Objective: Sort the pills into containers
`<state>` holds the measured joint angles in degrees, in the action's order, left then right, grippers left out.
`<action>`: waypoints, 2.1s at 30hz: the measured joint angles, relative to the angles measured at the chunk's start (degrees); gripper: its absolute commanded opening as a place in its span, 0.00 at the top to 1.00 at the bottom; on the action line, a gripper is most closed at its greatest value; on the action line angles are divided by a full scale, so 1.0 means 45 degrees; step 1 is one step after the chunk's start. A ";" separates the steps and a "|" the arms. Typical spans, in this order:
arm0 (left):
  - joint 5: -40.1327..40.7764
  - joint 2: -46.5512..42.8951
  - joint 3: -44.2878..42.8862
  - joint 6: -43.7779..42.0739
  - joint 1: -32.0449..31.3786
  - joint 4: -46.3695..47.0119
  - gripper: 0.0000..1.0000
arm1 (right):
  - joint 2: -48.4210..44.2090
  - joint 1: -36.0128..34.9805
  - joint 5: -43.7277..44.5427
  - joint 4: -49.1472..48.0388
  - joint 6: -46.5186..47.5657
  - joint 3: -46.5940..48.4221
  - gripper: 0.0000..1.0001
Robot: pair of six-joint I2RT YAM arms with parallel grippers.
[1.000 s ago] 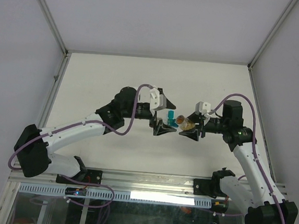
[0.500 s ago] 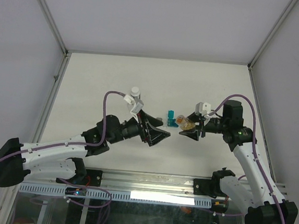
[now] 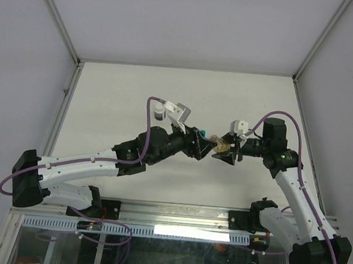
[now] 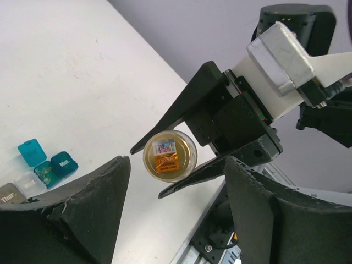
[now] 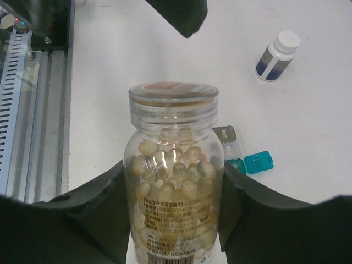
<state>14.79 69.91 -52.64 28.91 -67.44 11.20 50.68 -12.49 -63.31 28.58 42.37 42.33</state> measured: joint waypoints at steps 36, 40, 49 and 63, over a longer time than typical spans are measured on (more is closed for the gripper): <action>0.0136 0.1559 -0.2059 -0.0369 -0.0112 -0.2259 0.36 | 0.0107 -0.0044 0.0427 0.0102 -0.0010 0.0019 1.00; 0.0136 0.1535 -0.2059 -0.0369 -0.0112 -0.2365 0.37 | 0.0107 -0.0044 0.0398 0.0102 -0.0010 0.0019 1.00; 0.0015 0.1535 -0.2021 -0.0364 0.0005 -0.2623 0.46 | 0.0107 -0.0044 0.0340 0.0102 -0.0015 0.0019 1.00; -0.1404 0.1744 -0.2021 -0.0369 0.0685 -0.2574 0.57 | 0.0107 -0.0044 0.0359 0.0136 -0.0010 0.0019 1.00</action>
<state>8.47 77.76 -61.73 27.24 -64.36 -0.38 51.16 -12.69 -61.69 29.19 42.33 42.41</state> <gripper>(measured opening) 0.458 0.547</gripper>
